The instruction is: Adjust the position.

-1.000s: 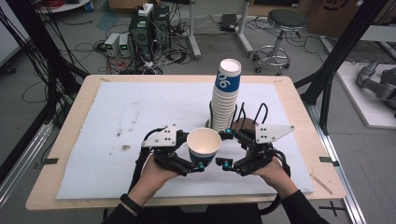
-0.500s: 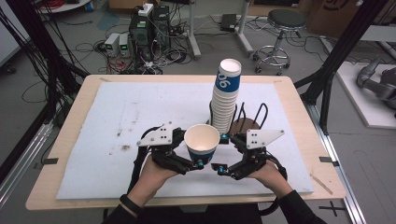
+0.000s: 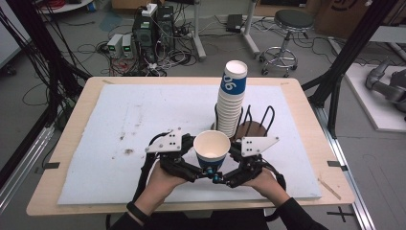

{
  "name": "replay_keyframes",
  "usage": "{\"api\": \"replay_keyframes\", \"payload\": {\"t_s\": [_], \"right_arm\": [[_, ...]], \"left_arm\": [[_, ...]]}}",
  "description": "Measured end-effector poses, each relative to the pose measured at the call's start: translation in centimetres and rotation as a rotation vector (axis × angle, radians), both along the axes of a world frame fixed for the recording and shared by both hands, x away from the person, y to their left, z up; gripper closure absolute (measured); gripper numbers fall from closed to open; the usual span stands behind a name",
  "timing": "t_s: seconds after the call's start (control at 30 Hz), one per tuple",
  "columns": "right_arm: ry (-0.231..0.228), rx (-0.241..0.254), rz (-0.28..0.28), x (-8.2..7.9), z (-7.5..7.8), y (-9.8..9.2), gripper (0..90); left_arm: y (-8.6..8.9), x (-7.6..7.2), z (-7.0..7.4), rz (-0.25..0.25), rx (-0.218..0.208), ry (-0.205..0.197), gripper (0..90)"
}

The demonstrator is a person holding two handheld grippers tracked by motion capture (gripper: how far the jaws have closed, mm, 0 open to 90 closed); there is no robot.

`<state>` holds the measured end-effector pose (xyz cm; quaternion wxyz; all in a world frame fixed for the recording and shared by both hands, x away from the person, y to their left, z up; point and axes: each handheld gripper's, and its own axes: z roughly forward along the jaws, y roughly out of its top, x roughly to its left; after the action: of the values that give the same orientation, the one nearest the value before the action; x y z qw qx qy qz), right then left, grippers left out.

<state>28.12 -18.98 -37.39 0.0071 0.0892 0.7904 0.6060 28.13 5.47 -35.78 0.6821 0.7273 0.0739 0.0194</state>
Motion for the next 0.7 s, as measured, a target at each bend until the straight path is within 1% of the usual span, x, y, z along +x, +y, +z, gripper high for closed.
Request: {"api": "replay_keyframes", "payload": {"t_s": [0.03, 0.1, 0.17, 0.33, 0.5, 0.7], "right_arm": [[0.003, 0.001, 0.002, 0.0, 0.0, 0.0, 24.7], [-0.003, -0.001, 0.002, 0.0, 0.0, 0.0, 28.0], [-0.006, 0.001, -0.003, 0.0, -0.1, 0.0, 29.9], [-0.015, 0.002, -0.001, 0.0, -0.1, 0.0, 30.5], [-0.017, -0.011, 0.007, -0.1, -0.1, 0.0, 30.5], [-0.021, -0.024, 0.013, -0.1, -0.3, 0.2, 30.5]], "left_arm": [[0.0, 0.0, 0.0, 0.001, 0.0, -0.002, 25.5], [-0.1, 0.0, 0.0, -0.005, -0.004, 0.0, 25.5], [-0.1, 0.0, 0.0, -0.001, -0.003, -0.004, 25.4], [-0.1, -0.2, 0.2, 0.0, 0.01, -0.007, 23.1], [-0.1, -0.2, 0.7, 0.006, 0.011, -0.001, 17.2], [0.2, -0.3, 1.3, 0.005, 0.004, -0.001, 17.0]]}}
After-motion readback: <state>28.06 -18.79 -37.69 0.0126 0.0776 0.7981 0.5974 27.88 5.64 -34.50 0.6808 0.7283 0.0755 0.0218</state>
